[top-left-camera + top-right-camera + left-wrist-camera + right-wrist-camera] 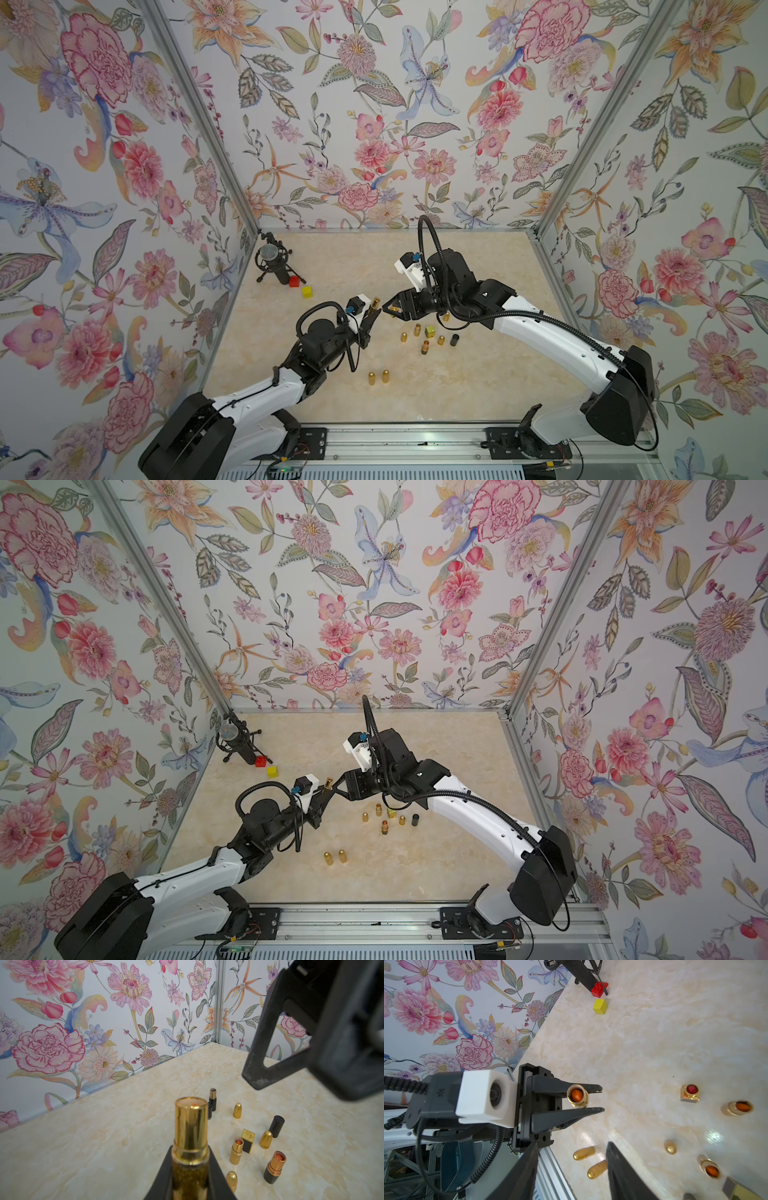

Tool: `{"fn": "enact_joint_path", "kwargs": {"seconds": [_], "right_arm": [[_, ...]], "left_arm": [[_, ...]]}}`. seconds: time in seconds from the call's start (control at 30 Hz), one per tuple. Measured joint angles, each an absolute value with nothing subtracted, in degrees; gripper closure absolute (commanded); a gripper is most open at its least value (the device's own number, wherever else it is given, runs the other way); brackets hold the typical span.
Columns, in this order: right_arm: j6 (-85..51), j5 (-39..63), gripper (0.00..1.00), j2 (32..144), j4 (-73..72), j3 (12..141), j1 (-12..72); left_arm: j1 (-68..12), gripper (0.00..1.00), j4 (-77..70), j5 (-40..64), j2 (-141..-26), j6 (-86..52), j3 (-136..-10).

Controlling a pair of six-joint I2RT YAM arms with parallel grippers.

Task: Open the lipstick cap
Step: Place the lipstick at the center of the board.

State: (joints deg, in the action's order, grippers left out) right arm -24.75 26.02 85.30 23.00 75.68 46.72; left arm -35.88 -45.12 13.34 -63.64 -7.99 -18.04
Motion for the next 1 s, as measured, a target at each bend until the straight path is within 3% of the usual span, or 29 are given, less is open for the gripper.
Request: {"fn": "enact_joint_path", "kwargs": {"seconds": [0.57,1.0], "right_arm": [[-24.21,21.8,0.65,92.82,21.08,79.48,49.23],[-23.2,20.32,0.67,93.23,21.08,79.5,49.43]], "left_arm": [[-35.88,0.92,-44.56,16.14,-63.7,-7.73,-18.52],[-35.88,0.93,-43.05,16.29,-63.68,-6.9,-18.52]]}}
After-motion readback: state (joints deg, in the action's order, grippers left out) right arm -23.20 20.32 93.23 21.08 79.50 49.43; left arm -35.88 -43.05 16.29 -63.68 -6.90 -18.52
